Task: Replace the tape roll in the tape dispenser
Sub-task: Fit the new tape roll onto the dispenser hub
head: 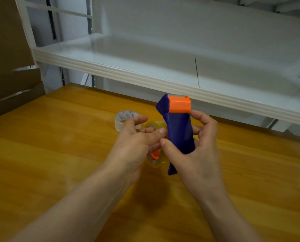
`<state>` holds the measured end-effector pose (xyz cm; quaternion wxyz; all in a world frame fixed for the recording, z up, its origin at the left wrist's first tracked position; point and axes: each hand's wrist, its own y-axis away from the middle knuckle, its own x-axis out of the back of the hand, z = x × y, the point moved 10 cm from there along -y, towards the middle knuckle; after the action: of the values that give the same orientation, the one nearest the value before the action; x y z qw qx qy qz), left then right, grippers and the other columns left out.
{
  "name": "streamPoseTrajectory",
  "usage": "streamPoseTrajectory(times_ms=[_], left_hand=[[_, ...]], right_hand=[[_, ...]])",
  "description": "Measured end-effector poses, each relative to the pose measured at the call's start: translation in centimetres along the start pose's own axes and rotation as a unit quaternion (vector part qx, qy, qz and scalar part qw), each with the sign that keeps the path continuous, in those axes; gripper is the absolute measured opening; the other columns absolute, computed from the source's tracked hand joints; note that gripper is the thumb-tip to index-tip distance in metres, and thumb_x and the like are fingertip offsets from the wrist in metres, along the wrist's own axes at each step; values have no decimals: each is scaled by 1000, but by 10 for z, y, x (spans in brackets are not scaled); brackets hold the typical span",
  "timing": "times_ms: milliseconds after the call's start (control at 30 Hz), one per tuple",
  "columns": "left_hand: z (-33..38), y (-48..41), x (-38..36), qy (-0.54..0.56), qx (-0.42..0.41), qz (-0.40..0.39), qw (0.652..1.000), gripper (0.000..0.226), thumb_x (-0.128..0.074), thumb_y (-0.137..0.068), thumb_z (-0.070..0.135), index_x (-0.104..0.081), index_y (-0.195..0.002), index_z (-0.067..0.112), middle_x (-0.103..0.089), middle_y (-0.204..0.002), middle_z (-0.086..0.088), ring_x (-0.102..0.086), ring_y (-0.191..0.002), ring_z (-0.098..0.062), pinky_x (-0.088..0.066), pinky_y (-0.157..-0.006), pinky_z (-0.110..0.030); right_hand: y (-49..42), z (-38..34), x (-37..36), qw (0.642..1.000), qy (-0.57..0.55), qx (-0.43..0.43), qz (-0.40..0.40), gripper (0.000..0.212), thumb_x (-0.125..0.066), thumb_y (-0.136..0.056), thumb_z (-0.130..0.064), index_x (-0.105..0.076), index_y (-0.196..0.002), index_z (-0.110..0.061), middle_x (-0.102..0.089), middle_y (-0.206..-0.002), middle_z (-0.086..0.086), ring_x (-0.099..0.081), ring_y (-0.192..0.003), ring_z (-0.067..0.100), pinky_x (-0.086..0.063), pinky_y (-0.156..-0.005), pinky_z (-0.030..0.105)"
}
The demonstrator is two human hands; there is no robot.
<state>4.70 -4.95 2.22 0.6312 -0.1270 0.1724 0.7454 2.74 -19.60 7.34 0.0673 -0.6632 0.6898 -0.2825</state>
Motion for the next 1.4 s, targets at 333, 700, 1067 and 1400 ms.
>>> streamPoseTrajectory(times_ms=[333,700,1067,1400], left_hand=[[-4,-2,11,61,-8,60,996,70,-77,-79,0,-42,-135,22,-72,-105,-9,-75,-84,-22,-57,-77,-36],[-20,-1,1,-80,86,-13,993,50,-73,-83,40,-70,-113,-1,-77,-90,-15,-66,-73,-18,-50,-67,-29],[-7,0,-11,-65,36,-86,994,13,-60,-96,16,-65,-86,10,-75,-85,-5,-69,-82,-17,-53,-72,-26],[-4,10,-28,-82,14,-144,986,52,-52,-88,50,-65,-126,17,-75,-119,-9,-67,-118,-26,-43,-109,-46]], right_hand=[[2,1,-7,999,31,20,-17,85,-89,-68,-33,-35,-132,-49,-53,-117,-24,-69,-96,7,-63,-69,33],[1,3,-4,998,39,50,-2,83,-87,-71,-34,-35,-134,-47,-50,-130,-19,-65,-110,16,-63,-74,35],[-1,1,-9,997,26,73,-4,101,-90,-69,-25,-25,-143,-45,-37,-145,-5,-59,-121,24,-63,-78,33],[-2,10,-8,999,12,39,-12,106,-89,-69,-28,-22,-152,-32,-48,-142,-9,-49,-131,6,-51,-97,20]])
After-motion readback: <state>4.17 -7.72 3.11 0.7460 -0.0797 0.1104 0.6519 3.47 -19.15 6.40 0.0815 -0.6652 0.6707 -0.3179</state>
